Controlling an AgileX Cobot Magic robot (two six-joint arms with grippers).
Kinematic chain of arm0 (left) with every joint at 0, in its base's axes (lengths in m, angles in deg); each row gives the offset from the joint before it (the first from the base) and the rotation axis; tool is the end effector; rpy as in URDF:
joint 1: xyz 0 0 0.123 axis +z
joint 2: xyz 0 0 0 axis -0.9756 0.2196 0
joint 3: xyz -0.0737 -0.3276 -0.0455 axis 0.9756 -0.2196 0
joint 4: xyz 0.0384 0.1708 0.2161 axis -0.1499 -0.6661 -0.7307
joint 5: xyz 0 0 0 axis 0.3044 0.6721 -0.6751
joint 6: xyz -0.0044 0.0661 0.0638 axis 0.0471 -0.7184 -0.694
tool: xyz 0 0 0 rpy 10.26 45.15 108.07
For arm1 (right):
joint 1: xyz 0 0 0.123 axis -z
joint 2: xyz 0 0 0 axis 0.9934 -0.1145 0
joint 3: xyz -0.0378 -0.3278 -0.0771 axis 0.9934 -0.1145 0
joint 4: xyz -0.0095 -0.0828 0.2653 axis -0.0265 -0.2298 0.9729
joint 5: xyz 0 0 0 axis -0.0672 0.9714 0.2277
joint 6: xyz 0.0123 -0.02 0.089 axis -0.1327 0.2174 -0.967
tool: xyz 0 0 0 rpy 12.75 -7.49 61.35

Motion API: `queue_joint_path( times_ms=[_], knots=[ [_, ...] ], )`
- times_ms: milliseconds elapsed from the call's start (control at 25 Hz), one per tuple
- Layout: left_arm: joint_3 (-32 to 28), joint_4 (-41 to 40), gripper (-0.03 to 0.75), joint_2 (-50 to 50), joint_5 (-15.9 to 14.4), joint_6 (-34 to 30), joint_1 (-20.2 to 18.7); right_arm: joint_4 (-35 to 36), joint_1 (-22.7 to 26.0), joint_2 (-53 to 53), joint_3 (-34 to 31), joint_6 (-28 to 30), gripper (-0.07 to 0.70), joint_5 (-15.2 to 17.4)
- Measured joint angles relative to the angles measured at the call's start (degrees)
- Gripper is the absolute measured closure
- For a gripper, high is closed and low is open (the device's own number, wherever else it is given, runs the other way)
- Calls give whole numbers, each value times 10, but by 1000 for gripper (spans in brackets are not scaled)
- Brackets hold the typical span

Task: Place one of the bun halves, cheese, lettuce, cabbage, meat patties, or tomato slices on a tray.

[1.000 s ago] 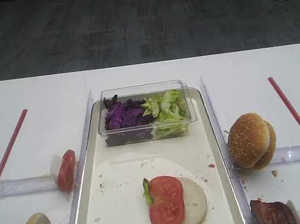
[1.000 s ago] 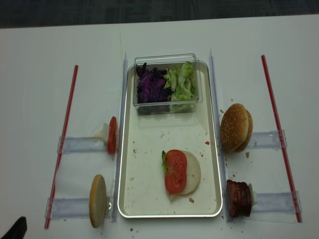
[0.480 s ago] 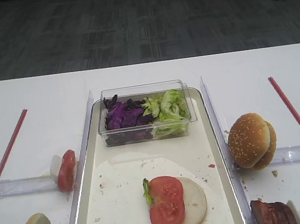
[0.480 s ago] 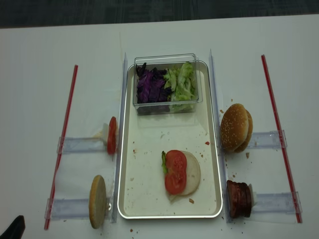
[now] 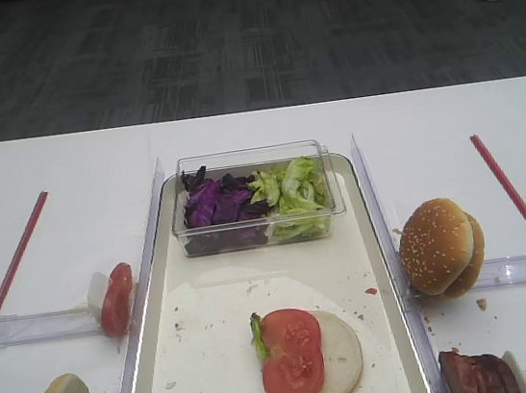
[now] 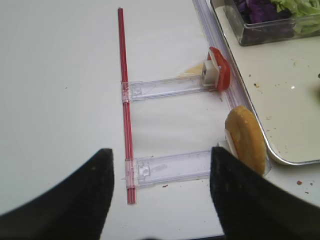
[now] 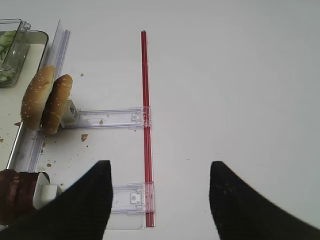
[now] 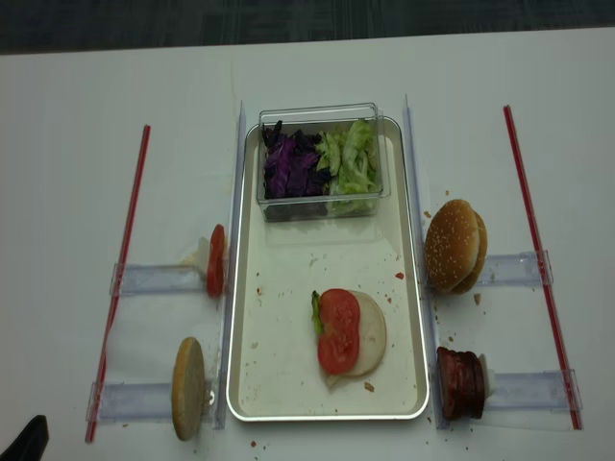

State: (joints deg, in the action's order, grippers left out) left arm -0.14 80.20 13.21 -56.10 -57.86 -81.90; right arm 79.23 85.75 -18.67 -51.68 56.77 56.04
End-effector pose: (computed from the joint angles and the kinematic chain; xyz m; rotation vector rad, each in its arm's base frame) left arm -0.0410 0.0051 0.2733 0.0511 2.1706 -0.0376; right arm -0.0376 0.0008 0.2742 0.0568 2.1318 -0.0278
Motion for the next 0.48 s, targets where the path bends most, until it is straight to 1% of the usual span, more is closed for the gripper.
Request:
queue_joint_path(
  times_ms=[480],
  knots=[
    [0, 0, 293, 0, 0, 0, 0, 0, 0, 0, 0, 0, 165, 0]
  ],
)
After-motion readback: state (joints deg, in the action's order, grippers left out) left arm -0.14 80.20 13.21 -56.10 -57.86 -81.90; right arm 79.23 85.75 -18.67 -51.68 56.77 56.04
